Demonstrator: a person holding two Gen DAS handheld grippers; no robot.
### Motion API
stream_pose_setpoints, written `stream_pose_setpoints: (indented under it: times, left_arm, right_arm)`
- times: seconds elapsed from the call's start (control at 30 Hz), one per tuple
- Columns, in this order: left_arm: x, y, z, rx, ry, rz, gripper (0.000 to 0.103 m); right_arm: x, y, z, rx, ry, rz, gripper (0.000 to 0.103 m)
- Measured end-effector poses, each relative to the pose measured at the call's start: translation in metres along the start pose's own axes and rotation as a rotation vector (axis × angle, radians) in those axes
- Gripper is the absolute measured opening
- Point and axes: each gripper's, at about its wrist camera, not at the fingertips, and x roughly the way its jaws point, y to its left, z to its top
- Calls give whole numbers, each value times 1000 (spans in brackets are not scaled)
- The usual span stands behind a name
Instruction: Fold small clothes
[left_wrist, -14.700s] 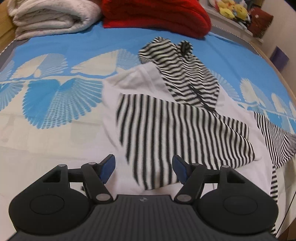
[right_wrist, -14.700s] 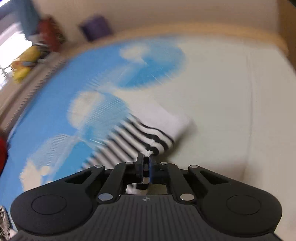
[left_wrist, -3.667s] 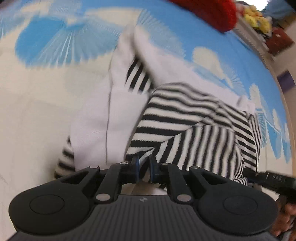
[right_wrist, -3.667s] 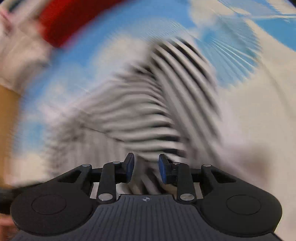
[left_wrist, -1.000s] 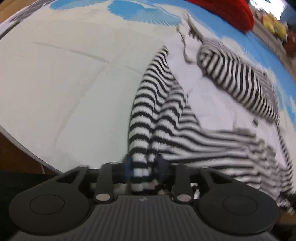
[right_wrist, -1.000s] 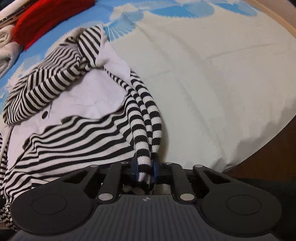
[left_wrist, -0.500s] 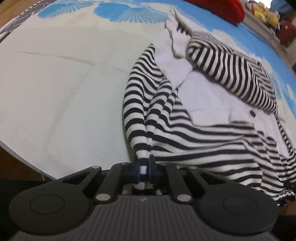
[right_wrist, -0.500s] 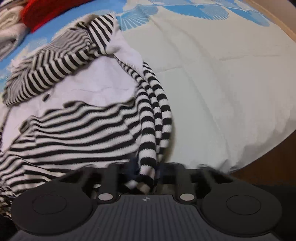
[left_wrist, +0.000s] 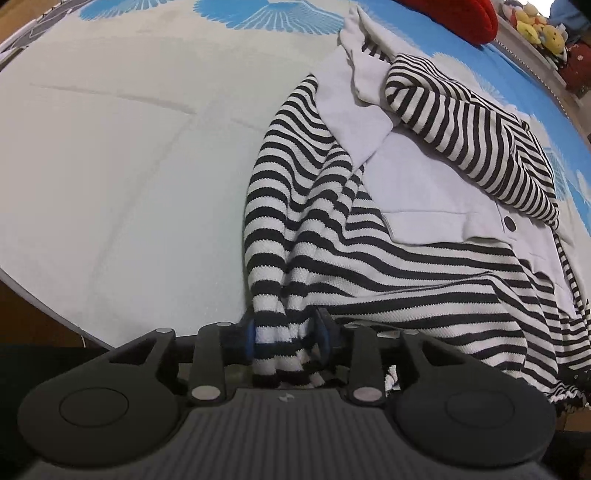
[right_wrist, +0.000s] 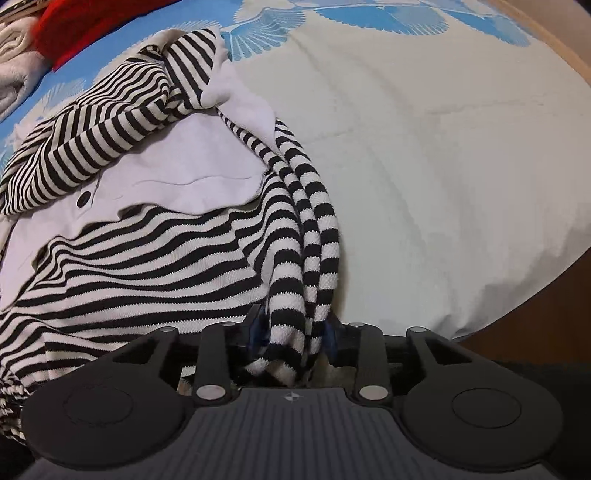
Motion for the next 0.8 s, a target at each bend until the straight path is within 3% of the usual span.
stream_pose_setpoints:
  times: [0.43, 0.8]
  left_arm:
    - [3, -4, -1, 31, -2, 7, 42]
    - [3, -6, -2, 35, -2, 7, 44]
  right_arm:
    - [-2, 1, 0, -34, -5, -6, 35]
    - [-5, 1, -1, -44, -18, -2, 26]
